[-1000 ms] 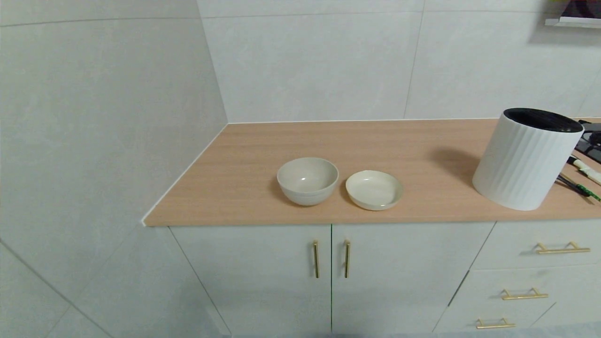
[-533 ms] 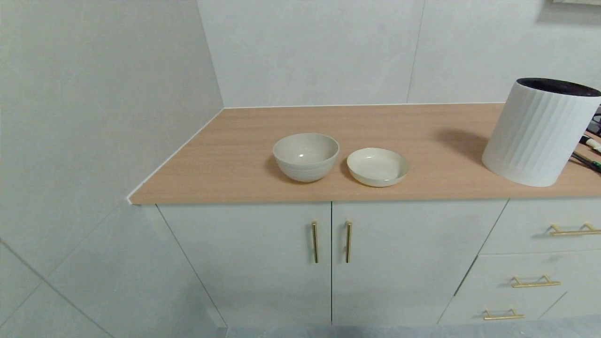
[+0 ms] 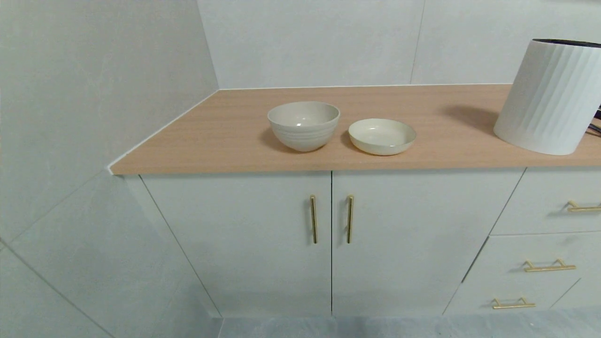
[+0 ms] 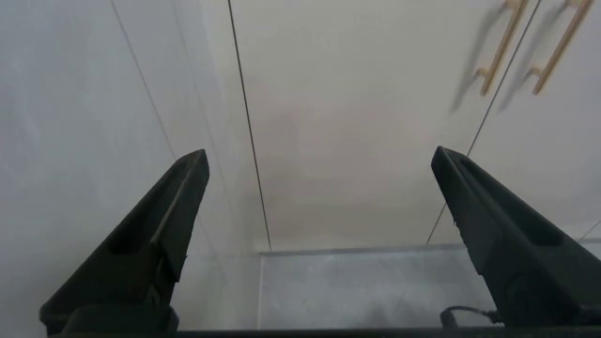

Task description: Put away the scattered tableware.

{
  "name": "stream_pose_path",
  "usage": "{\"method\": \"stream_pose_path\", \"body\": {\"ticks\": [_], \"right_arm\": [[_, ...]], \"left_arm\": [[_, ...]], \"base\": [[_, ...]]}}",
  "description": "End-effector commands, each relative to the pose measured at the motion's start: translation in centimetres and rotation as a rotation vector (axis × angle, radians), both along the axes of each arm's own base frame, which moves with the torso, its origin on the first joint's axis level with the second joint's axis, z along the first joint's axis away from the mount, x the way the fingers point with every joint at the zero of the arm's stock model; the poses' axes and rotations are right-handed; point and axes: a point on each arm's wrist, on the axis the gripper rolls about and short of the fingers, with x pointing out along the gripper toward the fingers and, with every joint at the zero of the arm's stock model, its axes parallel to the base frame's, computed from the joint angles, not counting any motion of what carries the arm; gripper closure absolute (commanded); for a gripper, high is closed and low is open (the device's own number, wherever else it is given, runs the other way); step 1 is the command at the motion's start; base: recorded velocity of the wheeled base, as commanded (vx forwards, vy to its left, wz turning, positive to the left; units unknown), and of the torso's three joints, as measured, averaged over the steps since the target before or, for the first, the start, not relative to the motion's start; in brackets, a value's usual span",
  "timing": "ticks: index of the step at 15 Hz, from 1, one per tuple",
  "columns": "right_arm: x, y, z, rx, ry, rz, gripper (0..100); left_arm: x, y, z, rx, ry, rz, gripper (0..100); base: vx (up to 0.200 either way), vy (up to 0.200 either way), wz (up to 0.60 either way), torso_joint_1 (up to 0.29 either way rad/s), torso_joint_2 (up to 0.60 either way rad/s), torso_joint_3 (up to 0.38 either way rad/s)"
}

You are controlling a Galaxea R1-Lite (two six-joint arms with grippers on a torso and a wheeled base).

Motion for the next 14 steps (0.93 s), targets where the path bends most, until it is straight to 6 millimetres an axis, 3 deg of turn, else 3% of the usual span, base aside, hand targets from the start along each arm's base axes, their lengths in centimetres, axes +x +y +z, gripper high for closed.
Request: {"method": "stream_pose_path", "body": {"ticks": [1,7,14], "right_arm": [[0.00,0.00,0.00,0.000,0.000,0.001,0],[0.00,0.00,0.00,0.000,0.000,0.001,0],[0.00,0.00,0.00,-0.001,0.000,0.001,0]], "left_arm": [[0.01,0.00,0.00,0.000,0.002,0.000,0],[0.01,0.00,0.00,0.000,0.002,0.000,0],[0.01,0.00,0.00,0.000,0.002,0.000,0]], "base": [[0.000,0.000,0.00,-0.154,0.45,0.295],[0.000,0.000,0.00,-0.122,0.41,0.290],[0.000,0.000,0.00,-0.006,0.03,0.024]]}}
